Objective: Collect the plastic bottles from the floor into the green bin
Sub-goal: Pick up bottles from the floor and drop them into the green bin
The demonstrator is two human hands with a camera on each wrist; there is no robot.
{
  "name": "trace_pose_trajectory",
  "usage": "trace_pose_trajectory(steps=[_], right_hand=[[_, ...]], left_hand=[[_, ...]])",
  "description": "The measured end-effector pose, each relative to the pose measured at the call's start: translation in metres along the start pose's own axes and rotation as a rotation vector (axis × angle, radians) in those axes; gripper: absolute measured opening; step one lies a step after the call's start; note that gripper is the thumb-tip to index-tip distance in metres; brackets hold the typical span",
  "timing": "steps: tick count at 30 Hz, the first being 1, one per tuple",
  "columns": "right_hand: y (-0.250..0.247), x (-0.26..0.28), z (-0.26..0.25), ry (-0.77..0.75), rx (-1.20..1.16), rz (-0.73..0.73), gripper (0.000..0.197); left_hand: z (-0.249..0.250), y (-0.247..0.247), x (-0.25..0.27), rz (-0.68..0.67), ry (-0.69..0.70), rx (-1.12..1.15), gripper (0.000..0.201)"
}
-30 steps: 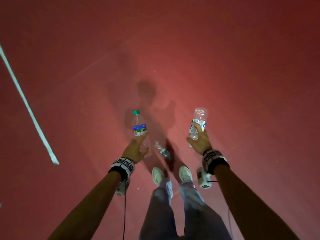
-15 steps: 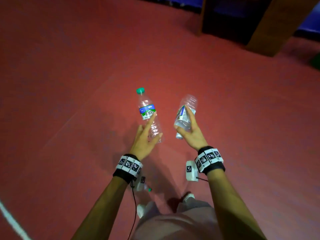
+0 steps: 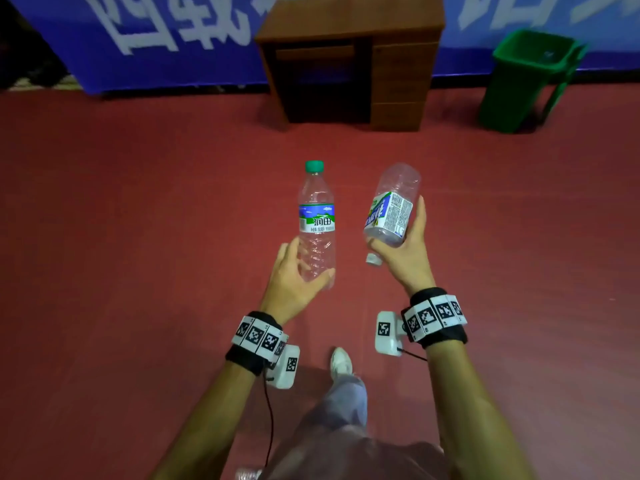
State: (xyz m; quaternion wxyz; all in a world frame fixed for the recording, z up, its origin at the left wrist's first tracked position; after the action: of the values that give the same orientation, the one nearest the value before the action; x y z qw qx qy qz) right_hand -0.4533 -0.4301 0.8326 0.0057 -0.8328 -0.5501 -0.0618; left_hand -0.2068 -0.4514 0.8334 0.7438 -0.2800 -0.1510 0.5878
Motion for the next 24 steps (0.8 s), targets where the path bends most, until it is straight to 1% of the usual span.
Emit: trace_pose_trajectory(steps=[1, 2, 4, 6, 9, 14, 16, 17, 19, 20, 22, 24], right_hand=[[-0.014, -0.017, 0.002, 0.022, -0.001, 0.03, 0.12], [-0.027, -0.034, 0.004, 0.043, 0.002, 0.059, 0.121], [-0.054, -0.072, 0.006, 0.07, 0.014, 0.129, 0.118], [-0.079, -0.117, 0.001, 0.051, 0.052, 0.197, 0.109], [-0.108, -0.184, -0.017, 0.062, 0.076, 0.264, 0.099], [-0.152, -0.276, -0.05, 0.052, 0.031, 0.355, 0.092], [-0.168, -0.307, -0.055, 0.059, 0.049, 0.376, 0.094], [-0.178, -0.323, -0.057, 0.062, 0.067, 0.395, 0.097], [-0.2, -0.356, -0.059, 0.076, 0.105, 0.426, 0.106], [-0.212, -0.374, -0.061, 0.081, 0.127, 0.433, 0.107], [-0.236, -0.414, -0.065, 0.078, 0.165, 0.447, 0.101], [-0.264, -0.461, -0.067, 0.072, 0.181, 0.463, 0.094]], left_hand=[[0.005, 0.012, -0.022, -0.024, 0.021, -0.002, 0.073], [0.009, 0.024, -0.046, -0.042, 0.037, 0.007, 0.073], [0.018, 0.049, -0.094, -0.069, 0.065, 0.037, 0.078], [0.026, 0.076, -0.148, -0.114, 0.095, 0.077, 0.08], [0.041, 0.112, -0.23, -0.213, 0.092, 0.145, 0.081], [0.078, 0.169, -0.36, -0.354, 0.164, 0.12, 0.082], [0.094, 0.193, -0.403, -0.396, 0.194, 0.095, 0.083], [0.102, 0.204, -0.425, -0.407, 0.206, 0.089, 0.081], [0.119, 0.23, -0.467, -0.419, 0.24, 0.095, 0.07], [0.126, 0.244, -0.489, -0.426, 0.253, 0.093, 0.064], [0.141, 0.275, -0.532, -0.45, 0.269, 0.088, 0.06], [0.156, 0.309, -0.577, -0.472, 0.288, 0.088, 0.062]])
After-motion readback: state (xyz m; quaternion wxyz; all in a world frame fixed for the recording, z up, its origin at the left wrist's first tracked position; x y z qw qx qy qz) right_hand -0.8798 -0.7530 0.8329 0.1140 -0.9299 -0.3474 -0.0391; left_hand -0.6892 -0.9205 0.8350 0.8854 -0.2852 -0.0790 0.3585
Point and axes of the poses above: each hand's wrist, its own x-axis away from the middle knuckle, its own y-axis out of the palm, z = x × y, the point moved 7 cm from there along -x, towards the middle knuckle, and after that the axes turned 4 degrees about y, right-handed, at the moved point
